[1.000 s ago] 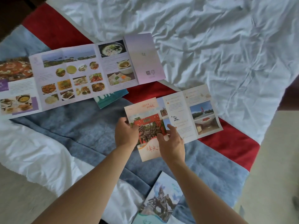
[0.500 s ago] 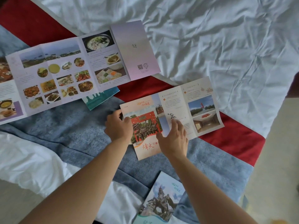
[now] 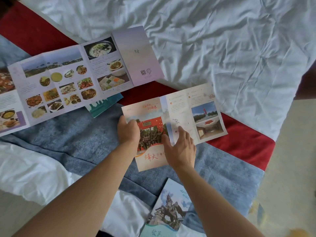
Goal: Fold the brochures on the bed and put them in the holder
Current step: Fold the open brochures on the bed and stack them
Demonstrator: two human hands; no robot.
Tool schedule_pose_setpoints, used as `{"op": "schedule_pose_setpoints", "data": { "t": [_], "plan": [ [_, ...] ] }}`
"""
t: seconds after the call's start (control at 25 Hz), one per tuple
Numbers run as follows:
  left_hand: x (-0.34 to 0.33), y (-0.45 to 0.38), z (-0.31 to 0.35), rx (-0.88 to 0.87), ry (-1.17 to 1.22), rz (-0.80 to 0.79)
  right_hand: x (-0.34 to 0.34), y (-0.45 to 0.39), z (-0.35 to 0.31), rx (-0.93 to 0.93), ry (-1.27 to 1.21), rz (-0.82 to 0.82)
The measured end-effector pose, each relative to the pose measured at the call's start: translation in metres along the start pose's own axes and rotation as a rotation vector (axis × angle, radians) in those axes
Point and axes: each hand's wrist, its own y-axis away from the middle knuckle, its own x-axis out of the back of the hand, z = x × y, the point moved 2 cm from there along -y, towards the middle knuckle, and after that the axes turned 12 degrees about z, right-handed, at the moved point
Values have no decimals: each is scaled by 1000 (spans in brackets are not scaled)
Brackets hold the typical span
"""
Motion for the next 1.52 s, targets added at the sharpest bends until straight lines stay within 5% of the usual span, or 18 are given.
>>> {"op": "schedule_pose_setpoints", "data": {
  "t": [0.16,0.52,0.76,1.0,1.52],
  "plan": [
    [9,-9,19,-118,0,30,12,7,-22,54,-203,11],
    [-18,29,3,-794,-400,-252,14,-4,-12,-137,-356,64],
    [-41,43,-19,-823,-528,-413,10,-21,23,-156,-208,191],
    [-59,47,-25,-902,-667,-386,-3,-37,47,-81,-10,118],
    [-49,69,-31,-943,-512,-379,5,-7,54,-97,-156,81]
  ]
}}
